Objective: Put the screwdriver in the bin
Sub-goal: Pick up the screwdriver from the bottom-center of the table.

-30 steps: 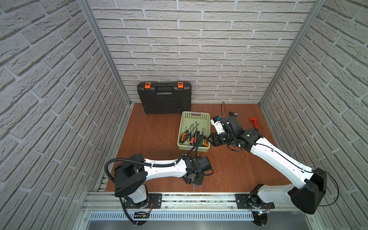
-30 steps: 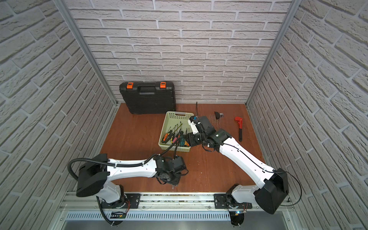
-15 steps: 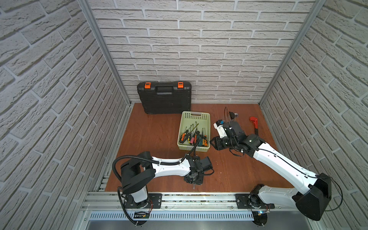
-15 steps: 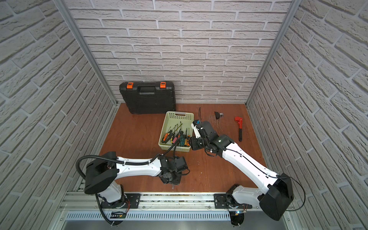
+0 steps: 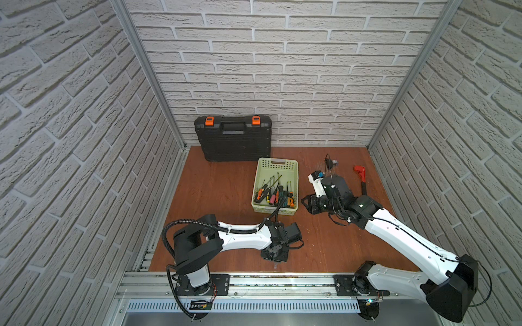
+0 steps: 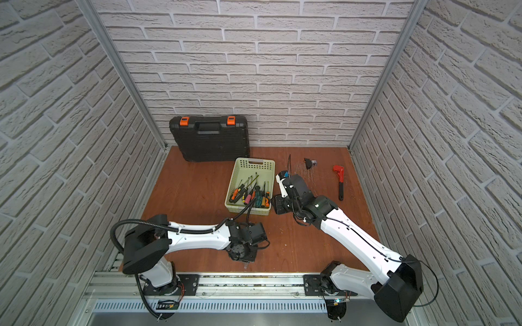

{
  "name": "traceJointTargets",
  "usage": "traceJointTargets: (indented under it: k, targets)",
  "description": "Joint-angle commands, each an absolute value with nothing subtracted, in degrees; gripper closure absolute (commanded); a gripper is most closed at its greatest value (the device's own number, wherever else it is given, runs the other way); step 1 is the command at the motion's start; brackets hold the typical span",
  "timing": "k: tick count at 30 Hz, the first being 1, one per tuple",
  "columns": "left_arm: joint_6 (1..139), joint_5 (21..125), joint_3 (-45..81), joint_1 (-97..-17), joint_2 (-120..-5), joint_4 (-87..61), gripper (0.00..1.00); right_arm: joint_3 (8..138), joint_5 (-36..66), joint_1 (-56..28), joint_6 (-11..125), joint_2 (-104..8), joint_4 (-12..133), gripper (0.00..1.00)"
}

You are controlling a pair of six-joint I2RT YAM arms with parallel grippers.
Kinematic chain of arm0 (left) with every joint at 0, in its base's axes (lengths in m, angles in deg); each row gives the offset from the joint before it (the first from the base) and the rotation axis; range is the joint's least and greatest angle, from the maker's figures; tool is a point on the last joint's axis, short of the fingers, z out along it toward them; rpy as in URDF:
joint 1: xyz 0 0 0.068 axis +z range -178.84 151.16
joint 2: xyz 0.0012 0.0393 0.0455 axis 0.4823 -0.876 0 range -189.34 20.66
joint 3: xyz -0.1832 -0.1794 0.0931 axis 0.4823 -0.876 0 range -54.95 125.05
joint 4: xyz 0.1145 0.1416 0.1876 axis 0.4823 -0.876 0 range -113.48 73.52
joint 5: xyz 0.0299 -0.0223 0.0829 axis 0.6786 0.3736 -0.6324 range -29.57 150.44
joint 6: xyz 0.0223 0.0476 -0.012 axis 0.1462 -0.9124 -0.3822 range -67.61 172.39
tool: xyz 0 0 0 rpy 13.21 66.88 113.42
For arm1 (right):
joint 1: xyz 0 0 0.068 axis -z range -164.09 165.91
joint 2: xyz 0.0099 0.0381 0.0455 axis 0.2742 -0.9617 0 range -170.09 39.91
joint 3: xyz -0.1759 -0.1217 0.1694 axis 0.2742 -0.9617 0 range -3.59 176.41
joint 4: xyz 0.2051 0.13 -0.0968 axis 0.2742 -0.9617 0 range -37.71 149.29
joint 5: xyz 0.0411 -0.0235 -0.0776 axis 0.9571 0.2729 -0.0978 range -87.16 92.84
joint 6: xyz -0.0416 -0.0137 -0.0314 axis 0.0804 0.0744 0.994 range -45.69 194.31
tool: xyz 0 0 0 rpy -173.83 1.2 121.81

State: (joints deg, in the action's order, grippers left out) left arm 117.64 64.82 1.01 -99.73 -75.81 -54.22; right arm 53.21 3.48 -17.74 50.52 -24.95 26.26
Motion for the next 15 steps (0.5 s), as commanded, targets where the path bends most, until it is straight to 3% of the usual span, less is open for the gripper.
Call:
traceJointTargets:
  k: [1, 15]
  targets:
    - [116.78, 63.01, 1.30, -99.35, -73.07, -58.01, 1.00, 51.80, 1.22, -18.01, 49.28, -22.65, 28.96, 0.59]
    - [117.03, 62.04, 7.57, -96.29, -54.95, -65.90, 1.00, 55.79, 1.60, -18.01, 51.13, -25.15, 25.48, 0.59]
